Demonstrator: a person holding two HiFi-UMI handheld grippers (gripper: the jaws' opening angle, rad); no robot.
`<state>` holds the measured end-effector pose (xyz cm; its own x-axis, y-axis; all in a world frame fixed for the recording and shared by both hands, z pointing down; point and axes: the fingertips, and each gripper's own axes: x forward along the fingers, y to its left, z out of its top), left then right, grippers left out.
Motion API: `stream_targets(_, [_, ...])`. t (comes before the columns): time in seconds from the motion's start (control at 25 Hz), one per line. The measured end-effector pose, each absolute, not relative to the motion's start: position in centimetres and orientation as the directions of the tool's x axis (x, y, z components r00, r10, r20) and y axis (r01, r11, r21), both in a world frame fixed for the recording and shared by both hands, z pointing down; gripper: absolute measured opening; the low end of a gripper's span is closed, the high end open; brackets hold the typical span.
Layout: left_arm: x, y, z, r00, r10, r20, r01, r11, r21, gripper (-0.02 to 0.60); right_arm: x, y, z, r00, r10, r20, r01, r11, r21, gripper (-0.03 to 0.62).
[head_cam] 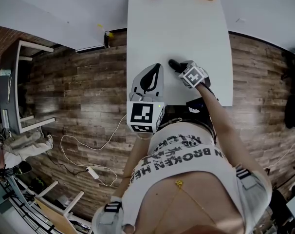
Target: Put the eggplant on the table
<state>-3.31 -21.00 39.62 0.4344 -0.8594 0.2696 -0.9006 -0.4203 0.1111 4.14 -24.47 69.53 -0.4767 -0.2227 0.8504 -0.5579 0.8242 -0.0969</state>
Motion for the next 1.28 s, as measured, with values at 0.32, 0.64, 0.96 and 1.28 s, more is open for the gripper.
stream_targets(0.32, [-3.38,-20.59,39.77,0.426,-0.863,0.27,-0.904,-0.412,0.111,-0.002,4.36,-24.27,69.6,-0.48,-0.224,0.848,-0.553,0.828,-0.094,0.195])
stream_targets(0.64, [-3.41,-20.58,39.75,0.429,-0.862,0.269,-0.903,-0.414,0.113,-0.002,4.3,-24.38,69.56,-0.485,-0.23,0.844,-0.551,0.83,-0.091,0.195])
stream_targets(0.96, [-3.16,-20.58,39.16,0.427,-0.866,0.261,-0.904,-0.411,0.117,-0.002,4.66,-24.33,69.56,-0.481,-0.224,0.848,-0.548,0.831,-0.091,0.194])
stream_targets(1.28, [-3.39,-20.38,39.67,0.43,-0.862,0.27,-0.903,-0.415,0.112,-0.002,4.34,-24.24,69.48,-0.479,-0.224,0.849,-0.55,0.83,-0.091,0.195])
